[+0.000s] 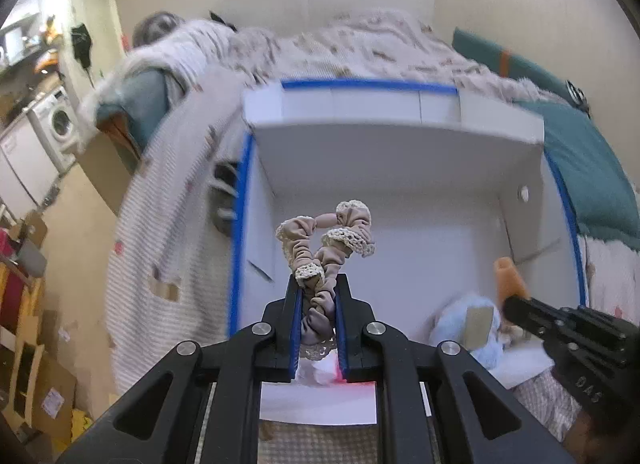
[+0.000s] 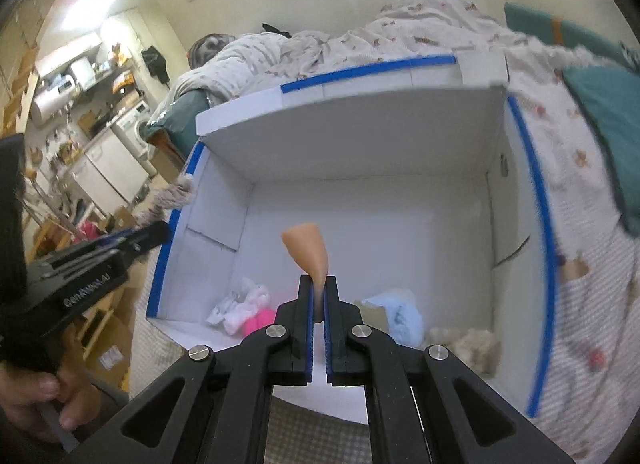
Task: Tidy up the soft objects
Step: 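Carry the scrunchie and foam cone over the open box with both tools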
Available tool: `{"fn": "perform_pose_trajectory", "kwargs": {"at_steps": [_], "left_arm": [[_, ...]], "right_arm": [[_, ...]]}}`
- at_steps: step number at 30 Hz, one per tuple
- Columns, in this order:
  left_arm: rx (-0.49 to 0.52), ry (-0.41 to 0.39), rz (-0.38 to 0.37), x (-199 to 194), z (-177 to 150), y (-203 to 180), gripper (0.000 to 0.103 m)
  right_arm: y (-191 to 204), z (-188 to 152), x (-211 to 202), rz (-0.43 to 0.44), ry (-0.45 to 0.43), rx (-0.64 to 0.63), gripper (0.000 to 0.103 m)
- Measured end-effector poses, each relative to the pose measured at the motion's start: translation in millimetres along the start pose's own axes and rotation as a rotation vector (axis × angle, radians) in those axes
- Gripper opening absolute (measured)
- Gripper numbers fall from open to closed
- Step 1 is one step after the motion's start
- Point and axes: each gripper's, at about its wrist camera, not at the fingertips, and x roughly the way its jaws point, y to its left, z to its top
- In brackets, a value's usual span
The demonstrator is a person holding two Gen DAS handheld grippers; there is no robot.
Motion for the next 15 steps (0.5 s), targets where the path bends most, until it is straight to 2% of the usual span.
{"fn": "perform_pose_trajectory", "kwargs": {"at_steps": [4, 7, 15], "left_arm": [[0.021, 0.045, -0.011, 21, -11, -10, 0.013], [0.035, 0.065, -0.011, 31, -17, -15, 0.013], [0.051, 0.125, -0.007, 51, -28, -20, 0.014]], "right_arm": [[-3, -8, 16, -0.032, 0.054, 0.005, 0.006], [-3, -6, 17, -0.040, 0.044, -0.007, 0.006], [-16, -8, 19, -0.051, 0.040, 0.066, 0.006]]}}
